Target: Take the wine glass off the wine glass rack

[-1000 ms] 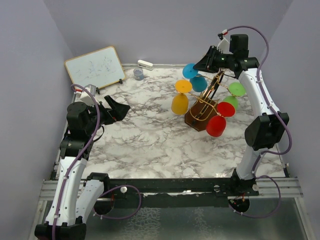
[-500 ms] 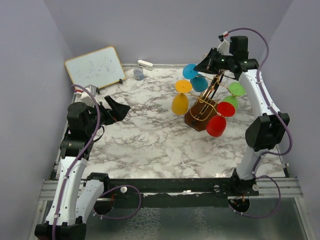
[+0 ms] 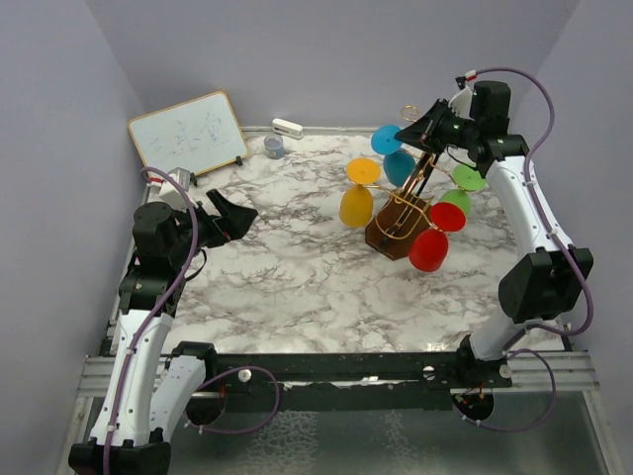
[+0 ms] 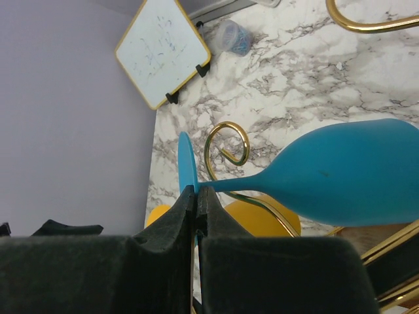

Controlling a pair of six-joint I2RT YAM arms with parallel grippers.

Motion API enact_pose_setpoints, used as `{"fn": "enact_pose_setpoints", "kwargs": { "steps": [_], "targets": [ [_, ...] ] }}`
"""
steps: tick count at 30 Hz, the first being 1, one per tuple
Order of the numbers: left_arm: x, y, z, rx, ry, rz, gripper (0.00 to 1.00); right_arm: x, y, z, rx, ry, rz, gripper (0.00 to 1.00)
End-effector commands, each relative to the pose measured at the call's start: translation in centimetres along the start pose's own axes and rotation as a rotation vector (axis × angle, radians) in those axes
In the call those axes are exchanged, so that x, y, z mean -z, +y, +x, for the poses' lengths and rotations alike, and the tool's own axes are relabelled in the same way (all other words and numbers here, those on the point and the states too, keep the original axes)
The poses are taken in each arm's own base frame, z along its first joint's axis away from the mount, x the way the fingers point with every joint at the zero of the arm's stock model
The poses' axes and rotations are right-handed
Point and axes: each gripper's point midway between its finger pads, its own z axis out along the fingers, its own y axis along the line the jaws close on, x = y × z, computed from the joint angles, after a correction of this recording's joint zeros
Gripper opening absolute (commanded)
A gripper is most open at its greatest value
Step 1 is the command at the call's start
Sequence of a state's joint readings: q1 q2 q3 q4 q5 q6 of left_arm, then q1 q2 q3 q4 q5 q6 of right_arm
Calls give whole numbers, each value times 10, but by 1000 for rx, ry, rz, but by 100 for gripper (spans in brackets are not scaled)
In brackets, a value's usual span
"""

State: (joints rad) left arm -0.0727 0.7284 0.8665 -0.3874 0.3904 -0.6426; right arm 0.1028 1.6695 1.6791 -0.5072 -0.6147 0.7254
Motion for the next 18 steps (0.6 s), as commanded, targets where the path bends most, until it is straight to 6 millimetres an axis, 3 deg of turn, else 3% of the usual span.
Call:
{"fn": "enact_pose_setpoints", "kwargs": {
  "steps": [1,6,18],
  "targets": [
    [3,-3,-6,0,-28,3,91,8,0,-18,-16,-86,32,1],
    [2,-3,-5,4,-27,4,91,2,-3,-32,-30,-129,27,1],
    [2,-8,-11,2,-45,16,91,-30,13,-68,1,-145,-96,1]
  ]
}}
